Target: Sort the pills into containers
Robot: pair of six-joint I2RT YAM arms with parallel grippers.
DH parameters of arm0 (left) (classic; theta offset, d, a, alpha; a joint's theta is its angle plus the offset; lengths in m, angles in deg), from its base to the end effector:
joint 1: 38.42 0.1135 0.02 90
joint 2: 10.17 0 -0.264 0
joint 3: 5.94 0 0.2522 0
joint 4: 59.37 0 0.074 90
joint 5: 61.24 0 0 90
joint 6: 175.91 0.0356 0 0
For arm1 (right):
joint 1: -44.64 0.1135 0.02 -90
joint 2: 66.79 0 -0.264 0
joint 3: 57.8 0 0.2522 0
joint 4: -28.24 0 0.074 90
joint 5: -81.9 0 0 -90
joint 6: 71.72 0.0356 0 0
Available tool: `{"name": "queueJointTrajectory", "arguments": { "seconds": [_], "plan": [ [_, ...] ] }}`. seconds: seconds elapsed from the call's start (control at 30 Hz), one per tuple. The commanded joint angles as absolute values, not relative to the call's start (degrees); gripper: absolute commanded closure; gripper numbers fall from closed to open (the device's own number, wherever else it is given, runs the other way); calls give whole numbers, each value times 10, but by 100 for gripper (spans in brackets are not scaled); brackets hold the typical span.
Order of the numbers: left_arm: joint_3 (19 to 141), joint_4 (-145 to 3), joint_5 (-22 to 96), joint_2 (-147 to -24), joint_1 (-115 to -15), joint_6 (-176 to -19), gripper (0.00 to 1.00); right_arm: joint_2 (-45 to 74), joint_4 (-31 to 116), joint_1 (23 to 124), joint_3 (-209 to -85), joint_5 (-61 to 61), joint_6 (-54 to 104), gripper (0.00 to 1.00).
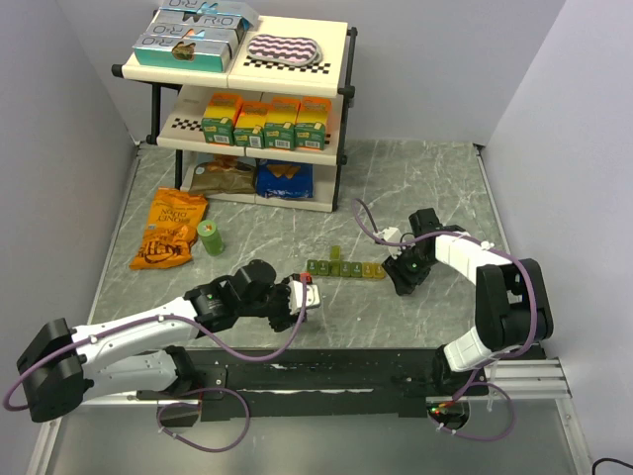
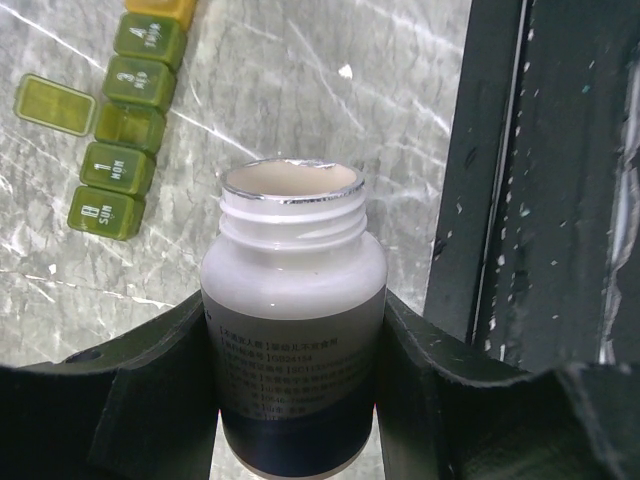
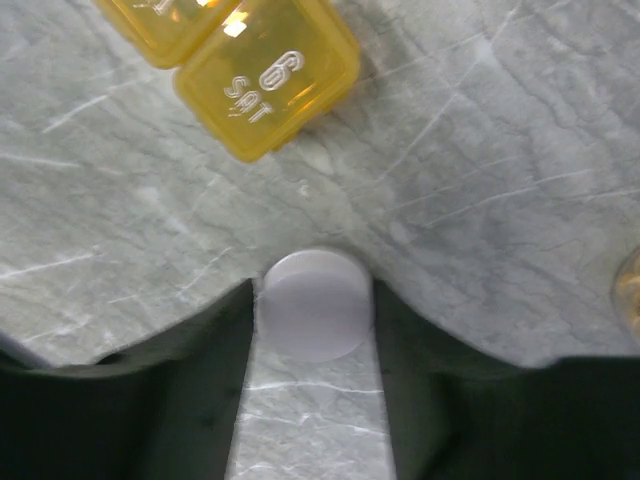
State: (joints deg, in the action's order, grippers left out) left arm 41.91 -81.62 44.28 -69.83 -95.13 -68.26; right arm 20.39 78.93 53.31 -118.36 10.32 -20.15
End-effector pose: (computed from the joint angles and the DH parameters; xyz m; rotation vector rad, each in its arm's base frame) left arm 0.1146 -0.1918 0.2291 1.4668 1.6685 -0.6779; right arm 0.2515 0.0497 0.1590 -1.1752 2.5688 0.3620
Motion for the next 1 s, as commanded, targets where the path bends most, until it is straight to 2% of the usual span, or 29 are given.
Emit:
{"name": "queueJointTrajectory", "arguments": {
  "seconds": [0.0,0.07,0.27,0.4,0.47,0.5,0.57,0.7,0.87,0.97],
  "plan": [
    [452,-815,442,-722,-950,-643,99,162,817,527,-1198,132,-207,38],
    [458,-821,445,-739,-948,-627,99,133,843,527,-1213,168,-207,32],
    [484,-839,468,-785,-917,-588,99,56,909,527,-1276,234,-216,29],
    [511,-846,483,-826,-894,-570,99,-3,896,526,-1300,305,-224,24],
    [535,-856,488,-858,-883,-562,99,-43,856,518,-1283,319,-215,19],
    [545,-861,490,-870,-876,-561,99,-56,784,516,-1270,315,-171,10],
    [577,-877,485,-907,-870,-565,99,-85,725,507,-1240,299,-124,1],
    [636,-911,478,-974,-856,-581,99,-85,717,480,-1243,286,-57,0],
    [674,-916,475,-1024,-854,-589,99,-101,735,400,-1236,382,-56,0],
    [694,-922,465,-1051,-852,-597,99,-124,730,386,-1223,405,-55,0]
  ]
}}
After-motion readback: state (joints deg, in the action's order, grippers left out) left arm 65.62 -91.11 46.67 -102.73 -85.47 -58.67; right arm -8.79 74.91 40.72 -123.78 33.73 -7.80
